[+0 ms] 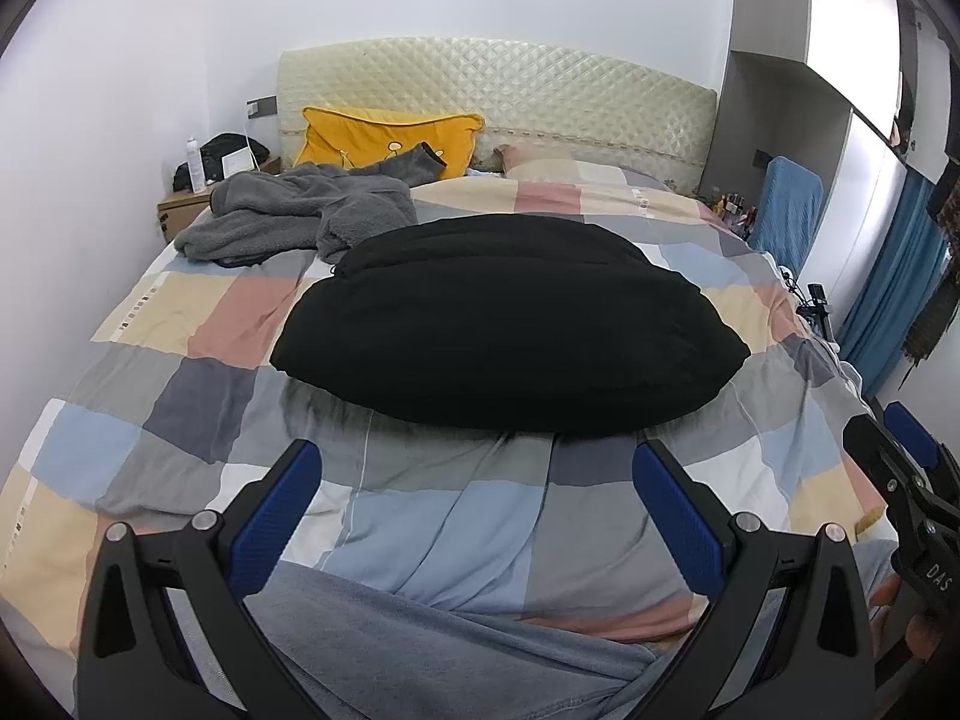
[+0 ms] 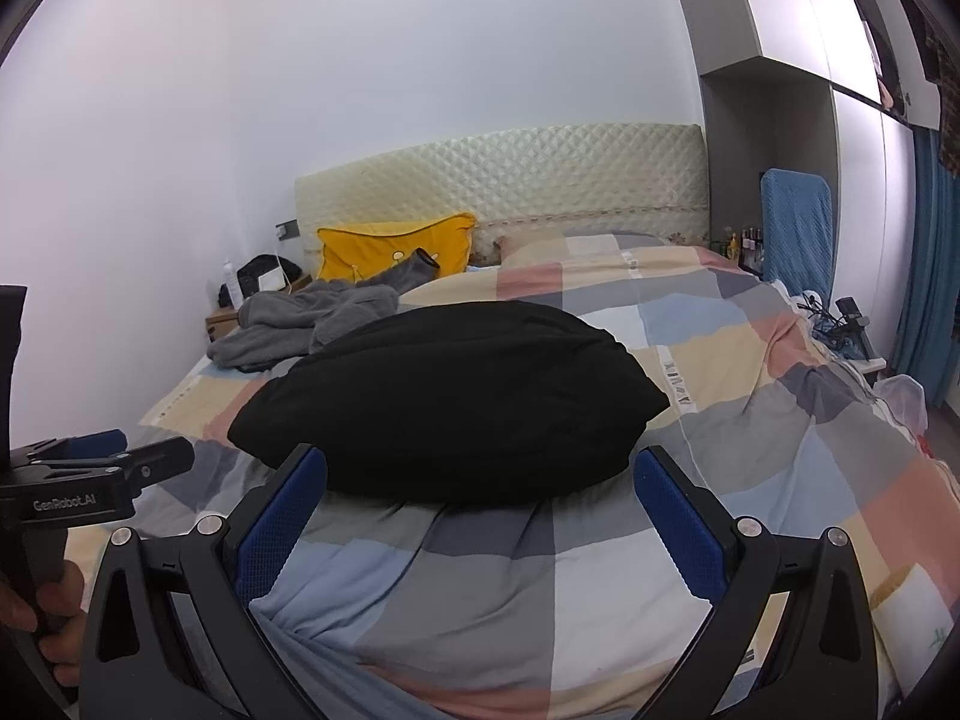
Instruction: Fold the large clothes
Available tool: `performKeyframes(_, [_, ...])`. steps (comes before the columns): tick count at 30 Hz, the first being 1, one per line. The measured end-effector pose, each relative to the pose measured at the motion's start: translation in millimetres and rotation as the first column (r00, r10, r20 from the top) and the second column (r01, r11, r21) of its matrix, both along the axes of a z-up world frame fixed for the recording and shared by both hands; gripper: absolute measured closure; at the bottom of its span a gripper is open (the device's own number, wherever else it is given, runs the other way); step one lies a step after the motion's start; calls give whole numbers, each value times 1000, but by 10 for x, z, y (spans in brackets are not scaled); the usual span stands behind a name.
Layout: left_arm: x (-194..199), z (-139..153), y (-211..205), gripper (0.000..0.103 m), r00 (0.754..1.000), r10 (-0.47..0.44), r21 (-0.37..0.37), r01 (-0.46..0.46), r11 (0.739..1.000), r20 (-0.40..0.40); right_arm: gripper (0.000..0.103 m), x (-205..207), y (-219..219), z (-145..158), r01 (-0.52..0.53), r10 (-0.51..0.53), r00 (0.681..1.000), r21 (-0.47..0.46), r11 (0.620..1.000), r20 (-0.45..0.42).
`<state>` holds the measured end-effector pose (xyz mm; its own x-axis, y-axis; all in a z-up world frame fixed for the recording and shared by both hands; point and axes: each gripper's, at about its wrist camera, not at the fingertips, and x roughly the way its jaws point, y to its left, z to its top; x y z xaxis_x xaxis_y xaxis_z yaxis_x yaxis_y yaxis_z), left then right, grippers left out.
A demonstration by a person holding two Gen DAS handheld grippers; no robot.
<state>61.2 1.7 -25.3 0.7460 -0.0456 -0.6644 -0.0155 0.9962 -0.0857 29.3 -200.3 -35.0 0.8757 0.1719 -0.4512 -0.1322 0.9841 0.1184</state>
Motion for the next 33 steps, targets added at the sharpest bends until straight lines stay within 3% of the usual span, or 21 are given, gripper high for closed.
performKeyframes(33, [-38,52,11,0,1000,-7,-5,7,1000,-5,0,-66,26,22,-6,6,1000,6,1000,2])
